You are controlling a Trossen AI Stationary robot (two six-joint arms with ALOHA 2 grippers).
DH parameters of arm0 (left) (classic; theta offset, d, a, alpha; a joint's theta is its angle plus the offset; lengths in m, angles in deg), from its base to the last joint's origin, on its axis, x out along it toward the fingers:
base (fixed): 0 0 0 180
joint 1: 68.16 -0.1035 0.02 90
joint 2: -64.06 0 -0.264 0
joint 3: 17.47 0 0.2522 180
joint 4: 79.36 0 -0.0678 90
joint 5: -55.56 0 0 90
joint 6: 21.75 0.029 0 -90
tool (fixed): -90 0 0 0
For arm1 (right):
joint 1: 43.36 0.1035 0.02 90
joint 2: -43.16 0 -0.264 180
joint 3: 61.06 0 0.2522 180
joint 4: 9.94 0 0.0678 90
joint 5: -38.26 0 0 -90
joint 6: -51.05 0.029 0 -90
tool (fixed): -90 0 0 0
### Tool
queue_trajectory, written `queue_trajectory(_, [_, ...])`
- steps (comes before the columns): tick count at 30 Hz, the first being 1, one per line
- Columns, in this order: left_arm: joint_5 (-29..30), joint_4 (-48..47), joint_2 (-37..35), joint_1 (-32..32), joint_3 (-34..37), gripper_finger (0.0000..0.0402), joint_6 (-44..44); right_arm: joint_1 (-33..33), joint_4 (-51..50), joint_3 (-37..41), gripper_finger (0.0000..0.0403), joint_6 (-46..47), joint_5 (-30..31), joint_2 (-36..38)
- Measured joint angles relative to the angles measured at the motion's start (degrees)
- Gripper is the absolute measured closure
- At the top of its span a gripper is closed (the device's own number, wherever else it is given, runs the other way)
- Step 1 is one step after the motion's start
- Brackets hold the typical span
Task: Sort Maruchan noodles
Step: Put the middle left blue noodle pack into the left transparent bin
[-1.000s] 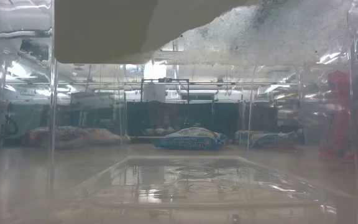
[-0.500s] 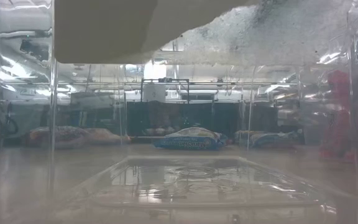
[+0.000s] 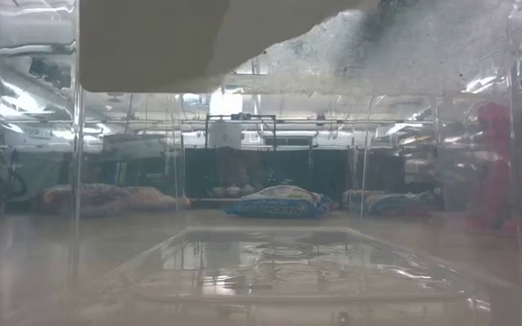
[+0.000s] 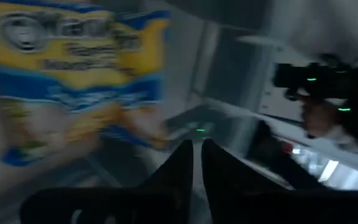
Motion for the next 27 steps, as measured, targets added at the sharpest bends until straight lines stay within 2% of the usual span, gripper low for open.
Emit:
queue_trajectory(3, [-1.07, -0.03, -2.7, -2.02, -1.84, 0.0365, -2.49, -2.38, 3.33, 0.0, 0.0124, -1.54, -3.76, -4.88])
queue_trajectory(5, [0.4, 0.01, -4.99, -3.75, -2.72, 0.0365, -2.75, -3.9, 6.66, 0.0, 0.0124, -3.27, -5.14, -8.69])
queue_trajectory(8, [7.67, -1.48, -9.3, -6.16, -3.32, 0.0365, -1.07, -6.42, 10.07, 0.0, 0.0124, -6.26, -6.2, -14.0])
queue_trajectory(11, [12.16, -11.78, -13.02, -6.88, -3.34, 0.0365, -1.03, -8.95, 10.27, 0.0, 0.0124, -9.38, -6.45, -18.62])
queue_trajectory(13, [12.63, -20.91, -14.37, -6.2, -3.23, 0.0365, -1.11, -10.39, 10.19, 0.0, 0.0124, -11.38, -6.86, -21.33])
queue_trajectory(16, [11.43, -30.56, -14.71, -4.65, -3.08, 0.0365, -0.07, -11.61, 10.45, 0.0, 0.0127, -14.37, -10.58, -25.24])
queue_trajectory(19, [9.66, -34.67, -14.62, -4.5, -2.44, 0.0365, 2.24, -11.84, 10.59, 0.0, 0.0136, -15.93, -11.9, -29.06])
queue_trajectory(27, [10.25, -41.14, -14.64, -8.46, -2.44, 0.0365, 9.22, -11.82, 16.99, 0.02, 0.0179, -15.49, -10.68, -36.76])
